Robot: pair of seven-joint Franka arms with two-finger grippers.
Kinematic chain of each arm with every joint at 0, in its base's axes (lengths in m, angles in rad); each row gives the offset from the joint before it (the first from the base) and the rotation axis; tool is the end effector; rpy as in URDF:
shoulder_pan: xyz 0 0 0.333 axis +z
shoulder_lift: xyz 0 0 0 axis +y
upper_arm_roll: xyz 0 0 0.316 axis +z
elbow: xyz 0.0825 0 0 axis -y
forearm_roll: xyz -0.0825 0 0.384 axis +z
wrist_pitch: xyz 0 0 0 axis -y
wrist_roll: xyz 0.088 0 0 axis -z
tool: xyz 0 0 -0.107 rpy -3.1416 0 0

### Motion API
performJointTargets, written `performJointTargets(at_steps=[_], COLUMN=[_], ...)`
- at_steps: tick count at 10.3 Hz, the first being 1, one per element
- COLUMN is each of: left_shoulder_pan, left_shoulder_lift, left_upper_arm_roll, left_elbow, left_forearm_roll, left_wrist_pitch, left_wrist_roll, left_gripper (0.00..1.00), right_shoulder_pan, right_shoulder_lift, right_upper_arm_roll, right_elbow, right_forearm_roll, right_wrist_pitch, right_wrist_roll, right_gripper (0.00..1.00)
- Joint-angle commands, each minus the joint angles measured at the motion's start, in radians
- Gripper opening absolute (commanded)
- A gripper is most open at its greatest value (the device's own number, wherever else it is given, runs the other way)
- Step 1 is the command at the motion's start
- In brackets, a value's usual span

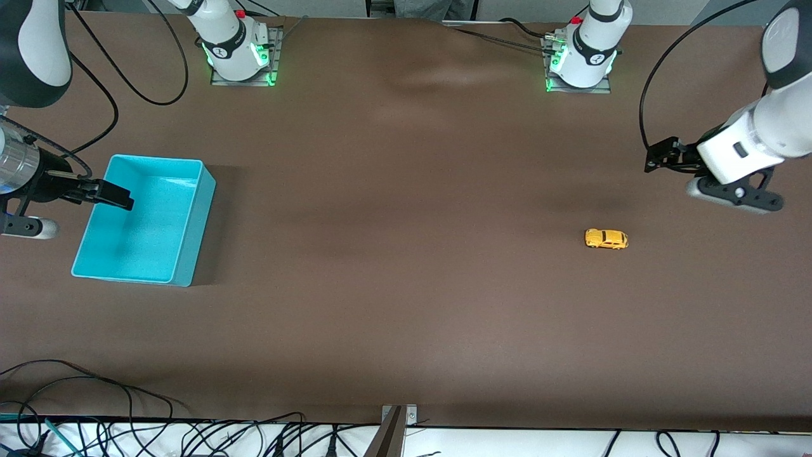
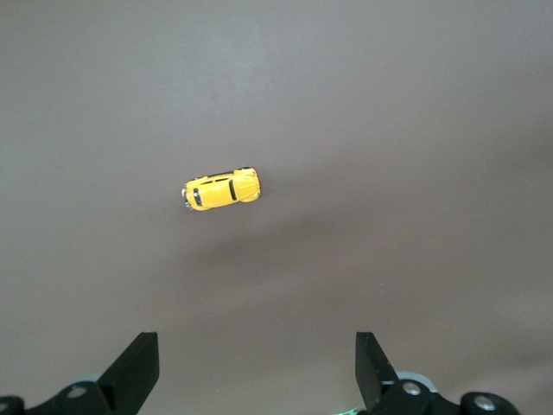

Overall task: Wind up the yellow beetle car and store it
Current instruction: 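Lower the left gripper onto the yellow beetle car and grip it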

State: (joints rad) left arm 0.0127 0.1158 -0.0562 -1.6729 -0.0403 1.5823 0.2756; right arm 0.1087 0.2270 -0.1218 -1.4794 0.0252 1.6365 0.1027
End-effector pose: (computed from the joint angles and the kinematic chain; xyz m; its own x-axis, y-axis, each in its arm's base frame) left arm 0.5747 -0.0279 0.5123 0.9316 -0.3131 -0.1846 -0.2992 -0.9490 0.0998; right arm 0.6232 0.0020 0.5402 0.9910 -0.1159 -0.0676 -0.1156 -0.9933 0.0094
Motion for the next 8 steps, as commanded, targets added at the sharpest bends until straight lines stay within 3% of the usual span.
performJointTargets(at_steps=[1,5,8], left_shoulder_pan=[0.010,0.038,0.042], left_shoulder_lift=[0.047,0.074,0.168], left_upper_arm_roll=[0.001,0.002,0.002], left_elbow=[-0.036,-0.261,-0.343], left_forearm_roll=[-0.023,-0.001,0.016], left_wrist_pitch=[0.078,0.400,0.579], left_wrist_roll=[0.204,0.665,0.980], left_gripper=[1.00,1.00,1.00], right_shoulder_pan=[0.003,0.002,0.002], right_shoulder_lift=[-0.009,-0.009,-0.008], right_upper_arm_roll=[-0.002,-0.002,-0.002], right_elbow=[-0.010,-0.010,-0.010], right_forearm_roll=[-0.004,-0.004,-0.004], right_wrist_pitch=[0.008,0.008,0.008], right_wrist_roll=[0.011,0.009,0.009], right_gripper=[1.00,1.00,1.00])
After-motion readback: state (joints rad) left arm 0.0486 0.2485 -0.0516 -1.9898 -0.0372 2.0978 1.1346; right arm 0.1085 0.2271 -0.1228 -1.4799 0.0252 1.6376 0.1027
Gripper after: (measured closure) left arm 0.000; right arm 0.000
